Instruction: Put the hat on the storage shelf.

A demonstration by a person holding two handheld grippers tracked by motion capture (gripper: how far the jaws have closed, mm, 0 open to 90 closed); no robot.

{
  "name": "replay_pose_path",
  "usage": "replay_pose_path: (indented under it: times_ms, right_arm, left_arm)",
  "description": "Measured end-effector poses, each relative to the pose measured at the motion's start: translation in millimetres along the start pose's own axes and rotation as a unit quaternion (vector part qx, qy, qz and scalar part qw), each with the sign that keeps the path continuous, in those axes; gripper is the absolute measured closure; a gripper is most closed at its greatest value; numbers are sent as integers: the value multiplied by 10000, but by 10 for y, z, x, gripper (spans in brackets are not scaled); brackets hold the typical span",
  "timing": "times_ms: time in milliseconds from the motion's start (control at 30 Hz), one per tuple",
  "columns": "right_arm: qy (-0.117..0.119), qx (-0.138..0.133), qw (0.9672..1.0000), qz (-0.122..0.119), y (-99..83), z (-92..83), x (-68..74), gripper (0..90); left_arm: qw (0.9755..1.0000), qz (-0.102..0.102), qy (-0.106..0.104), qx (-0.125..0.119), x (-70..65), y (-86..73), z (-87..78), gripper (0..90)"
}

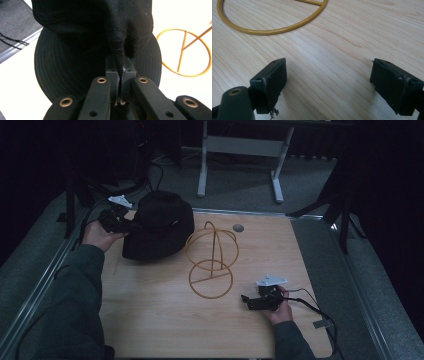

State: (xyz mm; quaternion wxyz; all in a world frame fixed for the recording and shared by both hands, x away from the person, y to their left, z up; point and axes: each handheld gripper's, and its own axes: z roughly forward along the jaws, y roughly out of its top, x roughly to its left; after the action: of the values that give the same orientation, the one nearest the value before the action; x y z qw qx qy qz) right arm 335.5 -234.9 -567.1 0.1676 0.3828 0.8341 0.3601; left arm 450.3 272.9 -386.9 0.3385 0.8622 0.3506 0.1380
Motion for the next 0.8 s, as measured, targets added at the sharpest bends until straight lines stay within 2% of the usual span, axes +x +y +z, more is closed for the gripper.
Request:
replay_pose_path:
  times_ms: [167, 433, 800]
  right_arm:
    - [-1, 0, 10000, -1, 0, 0, 0, 137]
    - [4, -3, 10000, 12, 1, 0, 2, 137]
    - [3, -8, 10000, 5, 0, 1, 1, 137]
  left_arm:
    - [9999, 9, 41, -150, 12, -10, -78, 883]
    - [9996, 21, -12, -287, 30, -8, -179, 885]
    - [9986, 40, -160, -501, 25, 3, -273, 885]
